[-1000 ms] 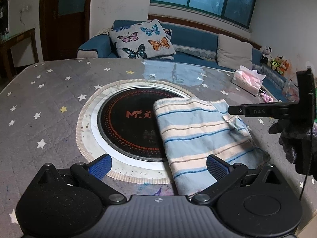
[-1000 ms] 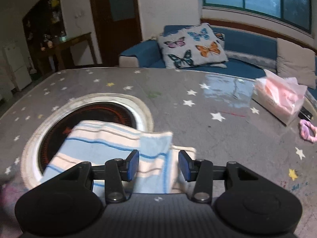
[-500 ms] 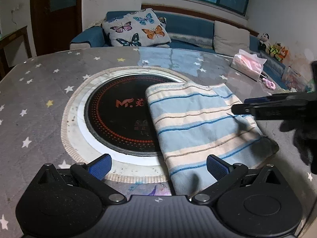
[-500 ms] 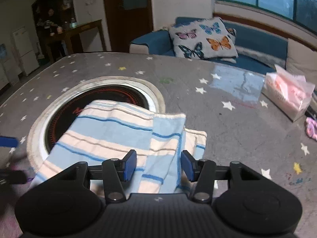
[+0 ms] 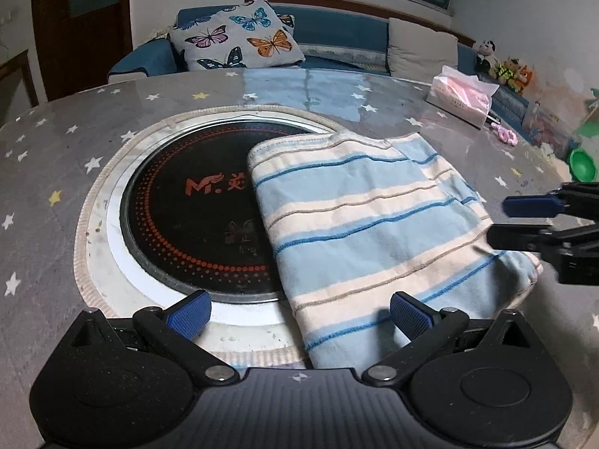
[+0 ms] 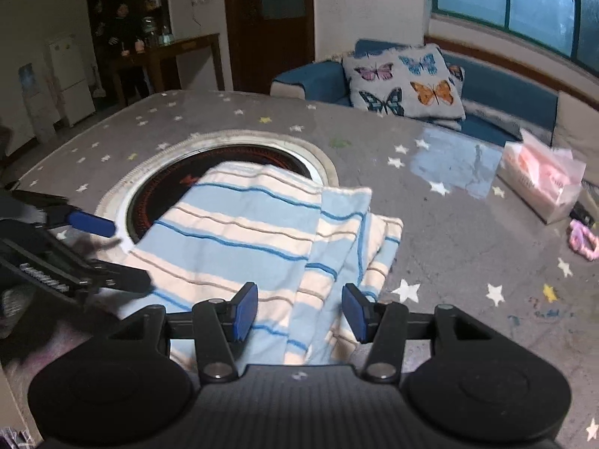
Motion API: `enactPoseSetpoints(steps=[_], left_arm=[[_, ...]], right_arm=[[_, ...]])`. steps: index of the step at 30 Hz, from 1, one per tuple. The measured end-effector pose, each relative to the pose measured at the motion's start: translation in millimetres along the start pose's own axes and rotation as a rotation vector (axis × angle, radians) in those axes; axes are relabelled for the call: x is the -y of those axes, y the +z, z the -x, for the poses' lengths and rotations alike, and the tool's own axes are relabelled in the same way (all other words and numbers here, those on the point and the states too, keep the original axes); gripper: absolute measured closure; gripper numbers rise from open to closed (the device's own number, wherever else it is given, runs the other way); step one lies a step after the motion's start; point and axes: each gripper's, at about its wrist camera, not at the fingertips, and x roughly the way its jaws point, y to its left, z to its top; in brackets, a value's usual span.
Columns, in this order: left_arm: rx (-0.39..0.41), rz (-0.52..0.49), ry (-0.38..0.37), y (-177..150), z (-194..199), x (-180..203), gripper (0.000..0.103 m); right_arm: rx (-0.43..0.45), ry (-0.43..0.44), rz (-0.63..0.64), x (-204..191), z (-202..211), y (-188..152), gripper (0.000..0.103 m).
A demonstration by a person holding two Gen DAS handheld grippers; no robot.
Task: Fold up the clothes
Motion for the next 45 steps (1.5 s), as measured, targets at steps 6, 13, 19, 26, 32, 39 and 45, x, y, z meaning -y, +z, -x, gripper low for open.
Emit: enactPoseSetpoints(steps=[6,13,19,26,32,39,45], left_arm=[[-0.010,-0.030,0.002,0,-6,3,0.000],[-0.012,-0.051,0.000,7,-7,6,0.000],[-0.010,-0.063,0.007,19,-11,10,0.001],[-0.007,-0.081,0.011,39,-17,11,0.012],[-0.011,-0.081,0.012,72,-42,17,0.036],[-0.014,-0.090,0.014,104,-77,23,0.059],[-0.007,-0.124,0.025,109,-96,28,0.063]], right_arm=[[-0.018,0.011,0.015,-9,0,-12,0.052],[-0.033,0.008,0.002,-5,2,-16,0.052],[0.021,0.029,-0.016,-8,-6,2,0.056],[-0.010,0.036,-0.067,5,-18,3,0.066],[0.017,0.032,-0.082,18,-31,29,0.066],[0.006,0.041,-0.127,35,-64,43,0.067],[-0.006,0.042,-0.144,43,-79,39,0.071]])
